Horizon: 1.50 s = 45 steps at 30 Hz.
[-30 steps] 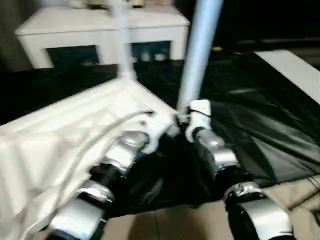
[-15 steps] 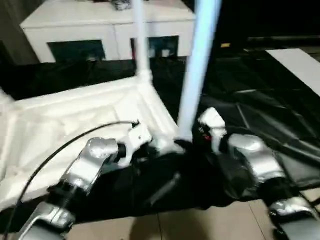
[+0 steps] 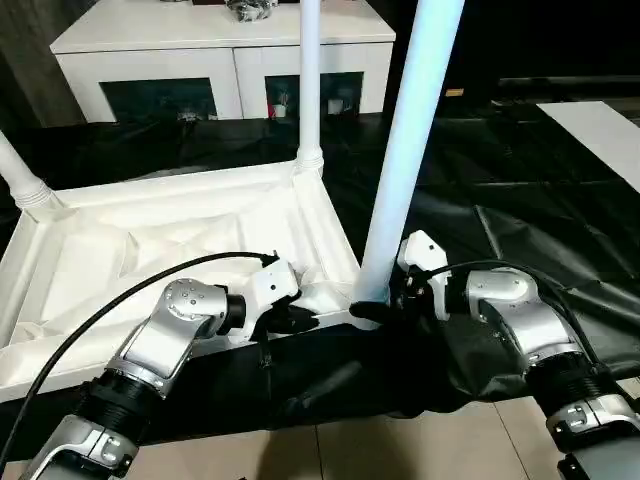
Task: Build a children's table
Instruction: Rotate leg to tighten
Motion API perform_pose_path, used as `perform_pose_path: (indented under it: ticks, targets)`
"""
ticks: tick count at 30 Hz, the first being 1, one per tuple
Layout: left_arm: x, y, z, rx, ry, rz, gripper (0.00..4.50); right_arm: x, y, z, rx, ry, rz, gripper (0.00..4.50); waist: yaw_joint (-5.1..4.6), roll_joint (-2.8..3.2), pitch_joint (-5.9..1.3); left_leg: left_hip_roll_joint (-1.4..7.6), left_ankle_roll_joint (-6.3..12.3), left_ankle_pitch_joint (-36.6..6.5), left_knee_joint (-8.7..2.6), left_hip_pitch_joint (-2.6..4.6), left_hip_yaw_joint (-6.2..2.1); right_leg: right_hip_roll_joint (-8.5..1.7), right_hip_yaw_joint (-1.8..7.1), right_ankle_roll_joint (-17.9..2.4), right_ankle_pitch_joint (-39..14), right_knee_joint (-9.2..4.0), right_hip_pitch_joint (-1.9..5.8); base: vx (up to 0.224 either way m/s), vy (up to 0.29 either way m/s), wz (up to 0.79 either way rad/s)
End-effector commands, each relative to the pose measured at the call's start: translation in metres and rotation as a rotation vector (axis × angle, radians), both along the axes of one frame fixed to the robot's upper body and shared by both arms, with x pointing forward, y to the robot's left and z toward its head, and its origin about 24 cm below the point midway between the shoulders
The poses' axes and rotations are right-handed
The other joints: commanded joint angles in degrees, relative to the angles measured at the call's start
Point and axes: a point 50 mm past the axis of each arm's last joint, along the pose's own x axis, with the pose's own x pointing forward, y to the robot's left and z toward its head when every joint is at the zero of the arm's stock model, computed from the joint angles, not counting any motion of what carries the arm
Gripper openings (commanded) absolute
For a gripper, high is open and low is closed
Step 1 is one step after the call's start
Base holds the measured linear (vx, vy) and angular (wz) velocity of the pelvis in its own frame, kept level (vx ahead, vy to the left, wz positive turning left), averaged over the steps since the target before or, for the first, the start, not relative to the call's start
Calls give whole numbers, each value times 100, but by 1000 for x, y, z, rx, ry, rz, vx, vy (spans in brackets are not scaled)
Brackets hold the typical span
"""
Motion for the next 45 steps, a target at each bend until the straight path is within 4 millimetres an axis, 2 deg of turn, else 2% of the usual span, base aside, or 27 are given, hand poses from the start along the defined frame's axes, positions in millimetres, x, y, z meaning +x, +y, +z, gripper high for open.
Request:
perform_pose_path:
  ticks: [1,3,4,7,10,11,12,13,15,18,19,20,21,22,26,27,30,32,34,35,36,37,38,39,40,43,45]
  targets:
    - [-1,-5,5,-35,-8,-30,0,3,1,2,-11,-10,10,362,-12,-88,-349,140,562,-450,-343,-2,21,-250,226,-1569,-187,-299,339,0,0,0]
    - [-1,-4,5,-32,-8,-27,0,3,1,1,-10,-7,6,353,-15,-88,-345,144,547,-509,-346,-1,20,-253,223,-1572,-280,-306,338,0,0,0]
    - [-1,-4,5,-32,-8,-27,0,3,1,0,-9,-5,4,330,-14,-86,-345,145,541,-513,-346,0,18,-251,223,-1568,-290,-305,339,0,0,0]
    - [-1,-4,5,-32,-6,-24,0,3,1,-1,2,-2,-15,302,-16,-81,-348,145,534,-514,-342,6,20,-247,224,-1564,-260,-301,334,0,0,0]
    - [2,-4,2,-24,-9,15,0,10,1,-5,32,-13,-139,282,-29,-74,-349,145,489,-501,-347,2,16,-257,227,-1574,-269,-298,334,0,0,0]
    - [5,-5,-1,-20,-5,53,0,15,1,-9,50,-10,-247,276,-53,-90,-338,144,436,-547,-356,-5,19,-258,232,-1570,-333,-308,334,0,0,0]
    - [10,-8,-4,-24,-8,120,0,20,2,-15,75,5,-385,276,-68,-80,-328,135,345,-652,-377,1,10,-257,223,-1516,-560,-332,338,0,0,0]
    - [10,-8,-4,-24,-8,120,0,20,2,-15,75,5,-385,272,-91,-87,-328,134,304,-687,-381,8,14,-253,228,-1494,-632,-341,333,0,0,0]
    - [22,-12,-8,-14,-35,238,0,25,6,-24,103,48,-574,272,-136,-82,-318,128,152,-780,-403,20,3,-254,231,-1403,-840,-370,333,0,0,0]
    - [39,-21,-10,1,-68,411,0,28,21,-33,87,67,-748,270,-154,-73,-317,112,72,-841,-402,38,8,-249,239,-1332,-878,-389,323,0,0,0]
    - [39,-21,-10,1,-68,411,0,28,21,-33,87,67,-748,270,-163,-76,-303,109,49,-887,-414,33,8,-248,241,-1307,-961,-404,318,0,0,0]
    - [46,-28,-10,7,-93,480,0,29,33,-36,77,61,-818,270,-146,-56,-323,106,27,-952,-411,41,-3,-268,233,-1257,-1076,-409,340,0,0,0]
    - [49,-31,-10,10,-107,514,0,30,38,-36,70,51,-838,270,-154,-39,-315,108,-3,-951,-411,46,3,-270,240,-1244,-1092,-434,306,0,0,0]
    - [50,-33,-10,11,-114,532,0,30,41,-37,65,46,-849,270,-152,-54,-321,106,-13,-939,-413,53,3,-257,240,-1228,-1060,-435,315,0,0,0]
    - [55,-45,-13,27,-133,601,0,30,58,-39,47,42,-913,270,-134,-47,-338,82,123,-787,-402,38,7,-250,241,-1260,-745,-414,319,0,0,0]
    - [57,-55,-16,46,-149,618,0,30,75,-39,45,44,-935,270,-136,-68,-334,79,158,-847,-404,39,10,-250,242,-1253,-809,-429,319,0,0,0]
    - [57,-59,-16,37,-156,594,0,31,84,-32,128,61,-890,270,-93,-66,-321,85,185,-1079,-420,54,4,-269,258,-1131,-1115,-469,309,0,0,0]
    - [54,-60,-14,11,-158,515,0,33,80,-23,191,23,-841,326,-77,-67,-330,94,211,-1067,-427,37,-9,-273,257,-1061,-1127,-456,322,0,0,0]
    - [50,-56,-11,-18,-150,448,0,35,71,-16,201,-7,-788,340,-73,-69,-335,92,272,-916,-422,12,-15,-263,259,-1083,-900,-432,337,0,0,0]
    - [47,-55,-11,-30,-144,416,0,35,67,-14,202,-11,-759,342,-80,-74,-329,95,341,-960,-427,-25,-22,-271,251,-1077,-892,-425,358,0,0,0]
    - [44,-53,-10,-42,-138,375,0,35,61,-12,206,-12,-724,352,-109,-69,-343,91,369,-853,-432,-68,-42,-282,237,-1041,-867,-417,412,0,0,0]
    - [43,-52,-10,-44,-137,360,0,35,59,-11,206,-11,-712,368,-129,-74,-355,94,390,-774,-408,-57,-32,-275,244,-1072,-747,-404,394,0,0,0]
    - [38,-49,-10,-58,-126,288,0,33,49,-9,191,-16,-628,380,-153,-79,-358,95,507,-598,-381,-48,-17,-264,249,-1238,-458,-381,385,0,0,0]
    - [36,-48,-10,-62,-123,270,0,32,47,-8,186,-18,-607,380,-153,-79,-358,95,507,-598,-381,-48,-17,-264,249,-1238,-458,-381,385,0,0,0]
    - [32,-46,-9,-79,-118,228,0,30,39,-7,171,-23,-553,380,-135,-59,-358,102,591,-546,-365,-30,-4,-262,248,-1366,-322,-371,384,0,0,0]
    - [22,-39,-7,-104,-88,140,0,22,17,-3,149,-16,-406,380,-119,-55,-360,122,653,-538,-355,-11,9,-256,247,-1469,-190,-356,371,0,0,0]
    - [16,-32,-6,-99,-67,81,0,13,5,0,128,-11,-292,380,-94,-23,-357,148,673,-638,-360,4,4,-255,236,-1530,-230,-351,365,0,0,0]
